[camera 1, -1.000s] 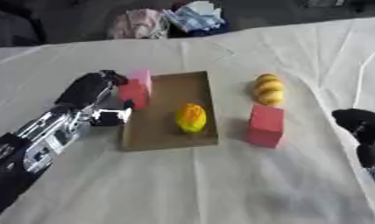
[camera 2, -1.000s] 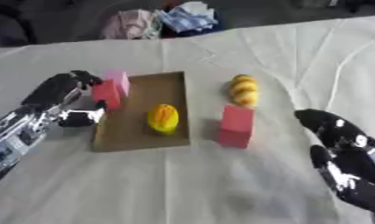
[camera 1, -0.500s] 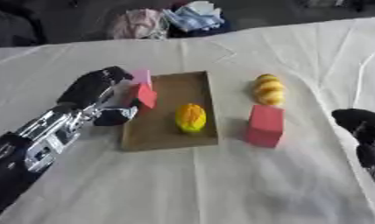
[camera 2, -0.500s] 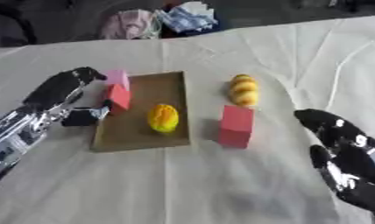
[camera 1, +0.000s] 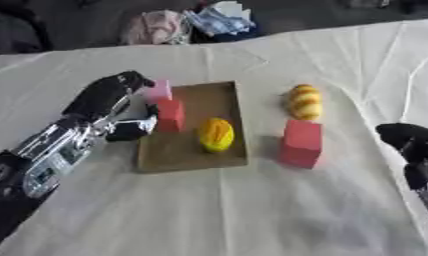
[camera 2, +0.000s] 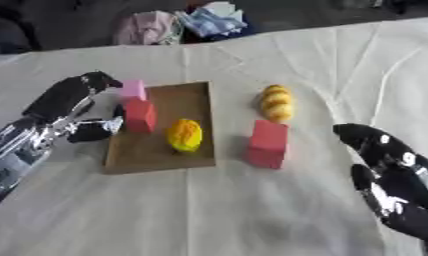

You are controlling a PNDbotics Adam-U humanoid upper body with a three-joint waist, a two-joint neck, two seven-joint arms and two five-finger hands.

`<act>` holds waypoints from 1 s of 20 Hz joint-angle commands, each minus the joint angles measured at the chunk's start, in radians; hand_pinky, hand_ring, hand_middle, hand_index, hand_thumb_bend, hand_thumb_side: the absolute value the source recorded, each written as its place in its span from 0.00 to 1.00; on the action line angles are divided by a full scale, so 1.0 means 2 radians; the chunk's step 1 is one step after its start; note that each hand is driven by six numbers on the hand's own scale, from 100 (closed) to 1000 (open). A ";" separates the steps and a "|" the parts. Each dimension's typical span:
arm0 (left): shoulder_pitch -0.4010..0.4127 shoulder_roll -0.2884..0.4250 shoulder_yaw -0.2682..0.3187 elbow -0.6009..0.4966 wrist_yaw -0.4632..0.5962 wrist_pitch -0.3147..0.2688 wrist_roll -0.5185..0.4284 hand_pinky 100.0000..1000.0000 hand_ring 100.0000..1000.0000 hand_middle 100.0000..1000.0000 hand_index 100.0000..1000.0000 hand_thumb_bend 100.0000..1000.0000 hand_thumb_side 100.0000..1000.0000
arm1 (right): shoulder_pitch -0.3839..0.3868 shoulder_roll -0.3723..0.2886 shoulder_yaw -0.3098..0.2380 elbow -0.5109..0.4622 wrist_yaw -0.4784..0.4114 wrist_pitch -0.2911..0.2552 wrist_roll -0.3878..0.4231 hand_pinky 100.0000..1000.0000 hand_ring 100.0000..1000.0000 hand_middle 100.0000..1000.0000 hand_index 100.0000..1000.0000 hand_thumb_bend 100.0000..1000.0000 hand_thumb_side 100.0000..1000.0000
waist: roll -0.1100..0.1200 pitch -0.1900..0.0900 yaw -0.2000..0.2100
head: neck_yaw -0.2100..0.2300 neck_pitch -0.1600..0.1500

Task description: Pick up objects on the table and place them in the box.

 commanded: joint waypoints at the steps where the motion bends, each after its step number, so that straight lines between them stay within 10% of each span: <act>1: 0.014 0.004 0.027 -0.037 0.029 0.010 0.018 0.72 0.71 0.71 0.83 0.00 0.47 | -0.003 -0.002 -0.004 -0.010 0.003 -0.001 -0.003 1.00 0.95 0.84 0.89 0.00 0.31 | -0.010 -0.010 0.004 | -0.003 -0.002; 6: 0.061 -0.020 0.057 -0.098 0.092 0.004 0.055 0.72 0.68 0.68 0.83 0.00 0.57 | -0.003 -0.004 -0.008 -0.007 0.006 -0.002 -0.008 1.00 0.95 0.85 0.89 0.00 0.30 | -0.014 -0.011 0.015 | -0.007 0.000; 10: 0.085 -0.048 0.070 -0.106 0.136 -0.054 0.089 0.71 0.67 0.66 0.83 0.00 0.59 | -0.017 -0.014 -0.011 0.001 0.013 -0.011 -0.012 1.00 0.95 0.84 0.89 0.00 0.31 | -0.018 -0.014 0.028 | -0.015 0.005; 20: 0.114 -0.111 0.071 -0.107 0.184 -0.140 0.105 0.70 0.64 0.63 0.83 0.00 0.63 | -0.145 -0.080 -0.007 0.095 0.068 -0.095 -0.021 0.99 0.93 0.84 0.90 0.00 0.24 | -0.030 -0.027 0.062 | -0.062 0.024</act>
